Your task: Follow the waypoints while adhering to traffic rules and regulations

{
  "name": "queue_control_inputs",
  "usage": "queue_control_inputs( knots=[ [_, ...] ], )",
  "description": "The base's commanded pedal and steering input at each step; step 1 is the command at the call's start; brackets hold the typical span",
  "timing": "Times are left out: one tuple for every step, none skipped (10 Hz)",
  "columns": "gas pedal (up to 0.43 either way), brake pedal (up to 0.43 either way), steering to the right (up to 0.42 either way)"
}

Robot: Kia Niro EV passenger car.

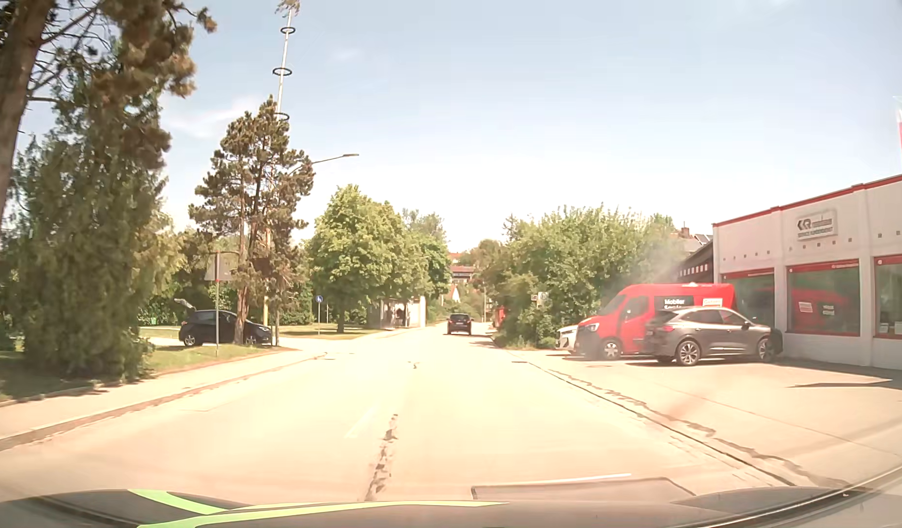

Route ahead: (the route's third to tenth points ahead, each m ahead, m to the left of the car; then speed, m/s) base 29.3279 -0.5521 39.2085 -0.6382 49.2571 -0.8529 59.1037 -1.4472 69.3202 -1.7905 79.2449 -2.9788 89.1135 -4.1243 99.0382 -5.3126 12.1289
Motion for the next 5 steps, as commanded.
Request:
queue_control_inputs(
  knots=[
    [0.248,0.000,0.000],
    [0.248,0.000,0.000],
    [0.248,0.000,0.000],
    [0.248,0.000,0.000],
    [0.248,0.000,0.000]
  ],
)
